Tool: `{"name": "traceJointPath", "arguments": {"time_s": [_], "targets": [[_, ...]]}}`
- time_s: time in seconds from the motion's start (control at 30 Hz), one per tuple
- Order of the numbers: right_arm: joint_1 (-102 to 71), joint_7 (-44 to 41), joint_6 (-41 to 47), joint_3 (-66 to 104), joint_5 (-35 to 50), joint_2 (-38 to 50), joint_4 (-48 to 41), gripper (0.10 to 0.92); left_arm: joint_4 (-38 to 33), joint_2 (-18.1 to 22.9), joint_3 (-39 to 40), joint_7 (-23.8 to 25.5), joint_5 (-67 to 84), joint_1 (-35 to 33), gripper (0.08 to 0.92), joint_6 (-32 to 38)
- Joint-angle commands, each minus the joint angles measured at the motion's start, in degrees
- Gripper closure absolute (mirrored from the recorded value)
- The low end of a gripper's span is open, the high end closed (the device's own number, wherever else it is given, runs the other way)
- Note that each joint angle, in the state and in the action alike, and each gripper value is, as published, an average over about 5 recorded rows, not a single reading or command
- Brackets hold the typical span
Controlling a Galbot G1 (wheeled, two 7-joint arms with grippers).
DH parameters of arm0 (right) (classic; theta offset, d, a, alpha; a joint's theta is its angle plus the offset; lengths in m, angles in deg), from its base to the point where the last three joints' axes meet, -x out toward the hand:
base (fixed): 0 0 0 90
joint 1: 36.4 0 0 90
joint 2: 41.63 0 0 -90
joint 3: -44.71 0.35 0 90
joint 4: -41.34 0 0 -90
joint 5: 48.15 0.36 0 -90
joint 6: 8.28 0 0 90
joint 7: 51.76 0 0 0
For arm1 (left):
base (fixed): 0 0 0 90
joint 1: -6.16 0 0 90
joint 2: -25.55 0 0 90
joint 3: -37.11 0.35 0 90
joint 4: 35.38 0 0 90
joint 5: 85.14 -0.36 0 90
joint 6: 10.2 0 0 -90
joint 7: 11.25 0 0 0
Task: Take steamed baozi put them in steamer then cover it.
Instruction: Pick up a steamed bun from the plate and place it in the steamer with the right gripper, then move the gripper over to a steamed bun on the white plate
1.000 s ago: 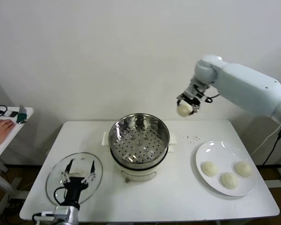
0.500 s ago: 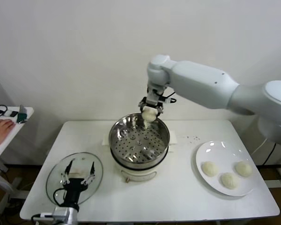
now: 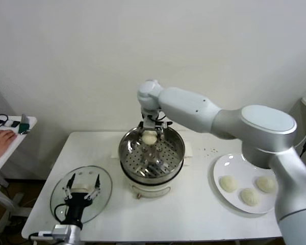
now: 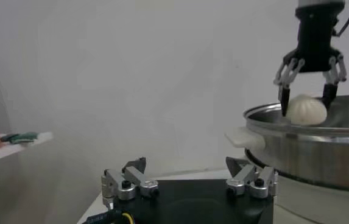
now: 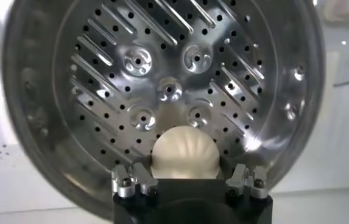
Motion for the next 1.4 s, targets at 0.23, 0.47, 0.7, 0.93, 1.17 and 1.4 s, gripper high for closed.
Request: {"name": "traceJointPath", "arguments": {"time_s": [0.23,0.47,0.7,0.93,1.17,1.4], "targets": [[-4.0,0.9,-2.5,2.3,-7.9,-2.3,-3.3,0.262,-0.8,-0.1,0.0,0.0,0.5,-0.2,0.177,-0.4],[-2.1,-1.4,-1.6,3.6,-4.1,-1.0,-0.9,0.204,-0.7,-0.1,0.1,0.0,0.4,-0.2,0.177,-0.4],[7.3,-4.0,2.9,0.5,9.6,6.8,7.7,0.202,-0.7,-0.1,0.3,-0.1,0.2,-0.3,0.177,-0.4],[17.6,-6.0,13.3,-8.5,28.5,20.3,16.4,0.203,-0.8,-0.1,0.6,-0.1,0.3,-0.6,0.177,-0.3],[23.1,10.7,33.1,-21.7,43.5,36.6,25.2,0.203,-1.5,-0.4,0.7,-0.1,0.6,-1.0,0.177,-0.2],[21.7,10.6,51.3,-24.2,51.0,50.1,32.2,0.203,-1.3,-0.5,1.2,0.3,1.1,-0.9,0.177,-0.3]]}}
